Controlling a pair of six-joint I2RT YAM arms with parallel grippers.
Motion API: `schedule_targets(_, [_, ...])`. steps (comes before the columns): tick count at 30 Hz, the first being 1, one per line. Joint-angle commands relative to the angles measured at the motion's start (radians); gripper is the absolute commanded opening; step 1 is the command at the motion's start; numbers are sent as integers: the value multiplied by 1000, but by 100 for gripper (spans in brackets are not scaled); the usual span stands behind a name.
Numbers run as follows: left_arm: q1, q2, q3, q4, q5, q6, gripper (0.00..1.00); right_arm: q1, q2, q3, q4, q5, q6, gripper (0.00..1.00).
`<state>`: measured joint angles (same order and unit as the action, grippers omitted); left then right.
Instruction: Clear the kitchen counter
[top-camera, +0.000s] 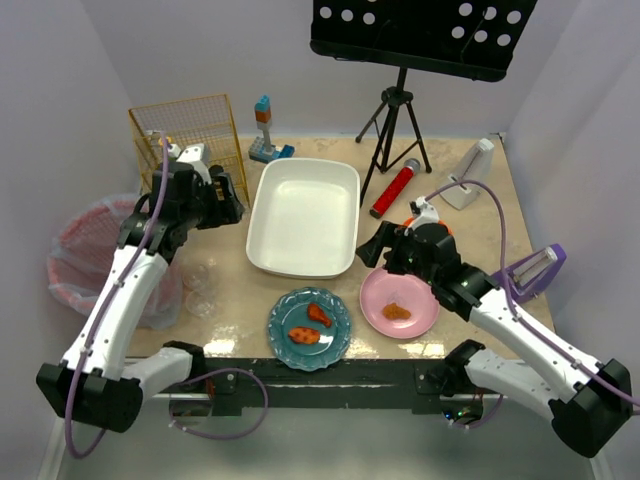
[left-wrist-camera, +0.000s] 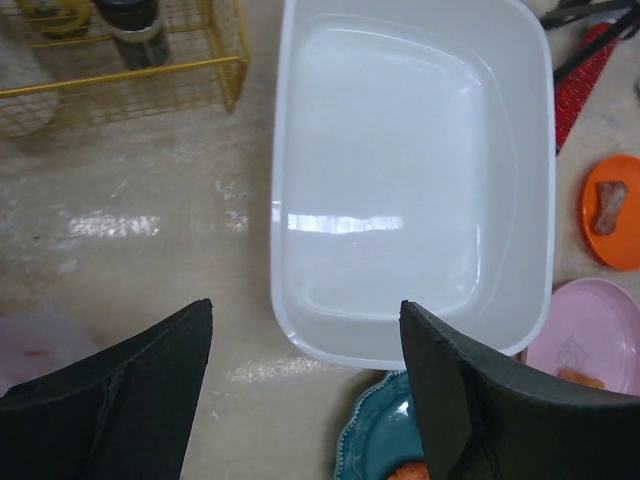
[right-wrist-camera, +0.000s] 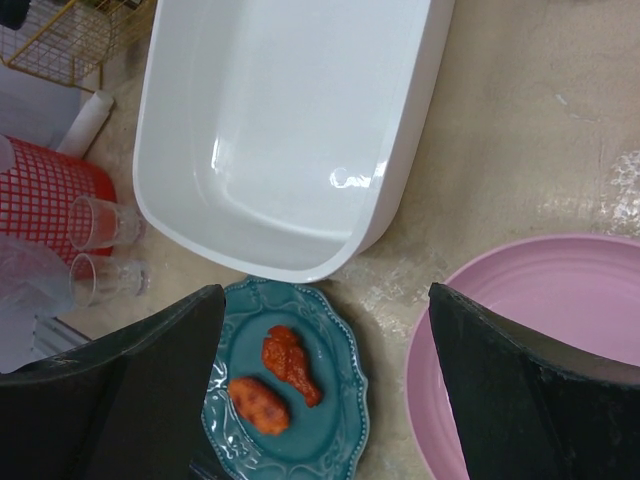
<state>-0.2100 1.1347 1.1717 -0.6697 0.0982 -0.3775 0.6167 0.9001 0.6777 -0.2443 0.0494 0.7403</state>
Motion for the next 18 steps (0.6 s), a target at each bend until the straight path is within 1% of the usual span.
schedule_targets(1, [3, -91, 11, -88, -230, -63, 80, 8, 13, 7, 74, -32, 8, 88])
schedule_targets(8, [3, -98, 121, -171, -241, -44, 79, 11, 25, -13, 100, -45, 13, 88])
schedule_targets(10, [3, -86, 155, -206, -271, -35, 78, 12, 10, -24, 100, -39, 16, 88])
schedule_targets(13, [3, -75, 175, -234, -316, -15, 78, 12, -3, -43, 108, -42, 16, 88])
schedule_targets(18, [3, -69, 198, -255, -327, 0, 79, 26, 10, -23, 109, -42, -2, 87])
